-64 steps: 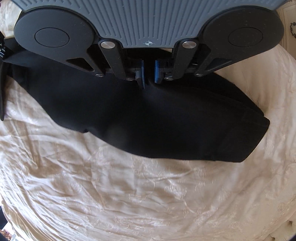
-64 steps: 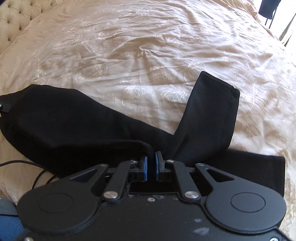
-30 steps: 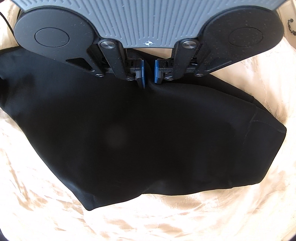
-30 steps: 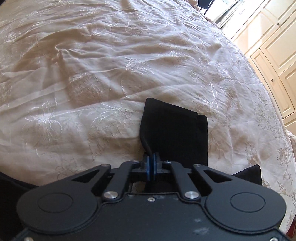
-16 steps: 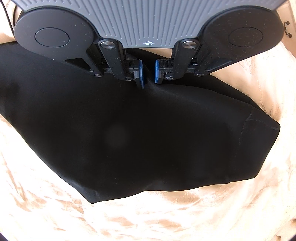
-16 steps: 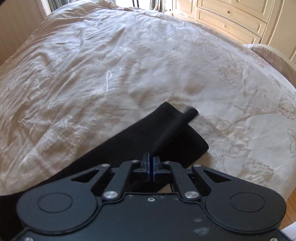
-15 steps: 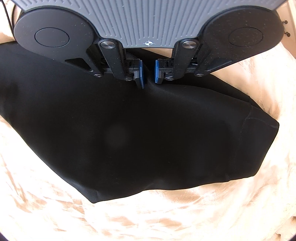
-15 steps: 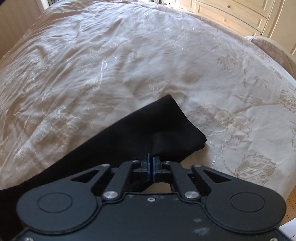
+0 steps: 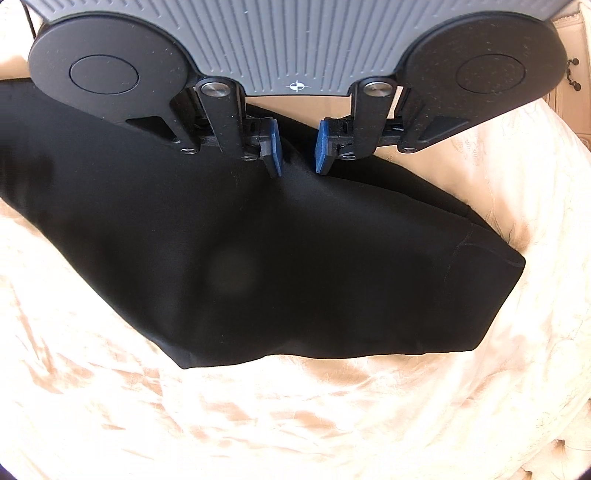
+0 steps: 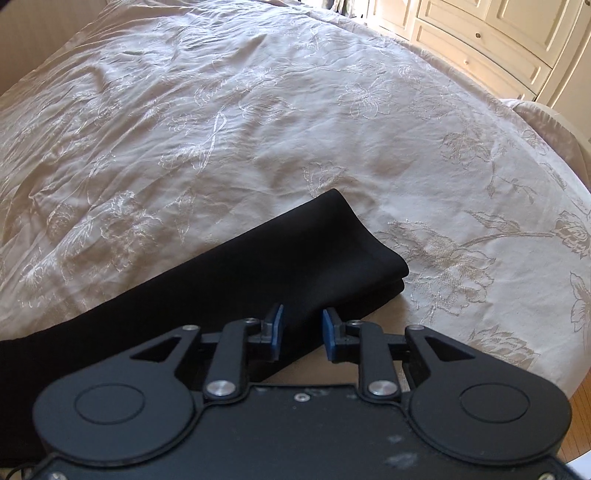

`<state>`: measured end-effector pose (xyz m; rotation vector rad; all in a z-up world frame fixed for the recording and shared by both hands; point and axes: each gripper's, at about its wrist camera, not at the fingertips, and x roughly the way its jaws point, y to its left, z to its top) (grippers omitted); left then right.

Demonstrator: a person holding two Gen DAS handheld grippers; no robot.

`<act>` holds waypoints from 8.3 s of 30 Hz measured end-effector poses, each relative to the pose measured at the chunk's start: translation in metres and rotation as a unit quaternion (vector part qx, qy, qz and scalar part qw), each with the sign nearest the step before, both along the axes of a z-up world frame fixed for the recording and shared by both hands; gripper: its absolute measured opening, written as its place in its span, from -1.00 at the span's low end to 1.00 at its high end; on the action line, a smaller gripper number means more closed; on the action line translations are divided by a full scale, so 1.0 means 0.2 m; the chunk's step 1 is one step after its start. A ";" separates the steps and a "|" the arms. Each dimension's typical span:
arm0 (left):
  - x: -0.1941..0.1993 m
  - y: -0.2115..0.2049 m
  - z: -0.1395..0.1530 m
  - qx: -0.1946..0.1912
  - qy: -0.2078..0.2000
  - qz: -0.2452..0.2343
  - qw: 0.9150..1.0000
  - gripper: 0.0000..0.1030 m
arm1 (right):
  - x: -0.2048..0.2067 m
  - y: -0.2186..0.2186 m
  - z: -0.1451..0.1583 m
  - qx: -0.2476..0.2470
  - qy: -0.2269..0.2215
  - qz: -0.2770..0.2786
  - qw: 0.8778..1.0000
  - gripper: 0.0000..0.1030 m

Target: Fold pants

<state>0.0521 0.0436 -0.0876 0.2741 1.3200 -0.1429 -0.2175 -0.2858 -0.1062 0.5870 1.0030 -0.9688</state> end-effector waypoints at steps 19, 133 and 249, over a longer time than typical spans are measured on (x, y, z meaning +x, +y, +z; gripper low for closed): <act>0.08 0.12 -0.13 0.067 -0.015 -0.077 0.995 -0.59 | 0.63 0.70 0.32 0.013 -0.123 0.281 0.952 -0.48; 0.53 0.52 -0.08 0.005 -0.061 -0.223 0.973 -0.48 | 1.59 1.46 0.23 -0.007 -0.132 0.370 0.920 -0.52; -0.94 -1.71 -0.27 0.049 -0.009 -0.467 0.883 -0.39 | -0.60 -0.46 -0.24 0.213 -0.218 -0.021 0.952 0.09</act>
